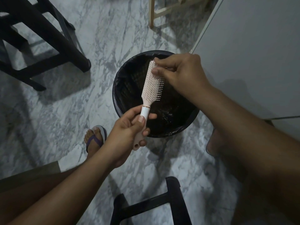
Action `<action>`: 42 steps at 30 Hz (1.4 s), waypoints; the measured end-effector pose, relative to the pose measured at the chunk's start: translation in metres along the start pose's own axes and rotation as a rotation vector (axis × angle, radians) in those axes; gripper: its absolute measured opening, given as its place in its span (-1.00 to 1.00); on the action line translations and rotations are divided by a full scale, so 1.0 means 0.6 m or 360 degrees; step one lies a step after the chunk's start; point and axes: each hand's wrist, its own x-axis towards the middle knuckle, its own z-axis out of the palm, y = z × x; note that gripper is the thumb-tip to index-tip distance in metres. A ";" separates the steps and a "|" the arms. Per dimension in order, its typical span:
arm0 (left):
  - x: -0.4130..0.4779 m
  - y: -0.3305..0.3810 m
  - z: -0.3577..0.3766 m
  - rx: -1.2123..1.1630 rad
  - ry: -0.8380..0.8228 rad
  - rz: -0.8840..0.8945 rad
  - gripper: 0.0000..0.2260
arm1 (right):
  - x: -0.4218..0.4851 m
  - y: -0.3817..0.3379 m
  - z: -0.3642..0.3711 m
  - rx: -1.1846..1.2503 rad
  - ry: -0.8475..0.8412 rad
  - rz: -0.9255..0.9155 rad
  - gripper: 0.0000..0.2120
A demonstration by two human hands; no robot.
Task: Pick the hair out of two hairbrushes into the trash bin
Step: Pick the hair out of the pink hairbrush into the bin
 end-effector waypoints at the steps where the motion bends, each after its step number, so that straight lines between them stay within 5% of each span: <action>1: -0.001 0.000 0.001 -0.0025 -0.0003 -0.0012 -0.73 | 0.000 0.003 0.002 -0.0043 0.0033 -0.0044 -0.71; 12: 0.001 0.006 0.006 -0.0038 -0.0012 -0.0015 -0.72 | 0.006 -0.005 -0.013 -0.0320 0.0282 -0.0243 -0.79; 23: 0.005 -0.001 -0.010 -0.0226 0.0126 -0.0125 -0.74 | 0.022 -0.022 -0.064 0.0133 0.0739 -0.0436 -0.80; 26: 0.008 -0.001 -0.012 -0.0225 0.0129 -0.0098 -0.74 | 0.023 -0.001 -0.057 -0.0035 0.0481 -0.0249 -0.81; 29: 0.010 0.002 -0.013 -0.0227 0.0123 -0.0069 -0.74 | 0.014 0.029 -0.035 -0.0404 -0.0183 0.0278 -0.82; 31: 0.011 0.003 -0.013 -0.0223 0.0121 -0.0065 -0.73 | 0.005 0.035 -0.026 -0.0634 -0.0442 0.0366 -0.78; 34: 0.011 0.004 -0.012 -0.0221 0.0119 -0.0068 -0.72 | 0.001 0.021 -0.027 -0.0545 -0.0425 0.0354 -0.94; 42: 0.008 0.005 -0.007 -0.0208 0.0092 -0.0124 -0.74 | 0.002 0.020 -0.013 -0.0526 -0.0350 0.0247 -0.72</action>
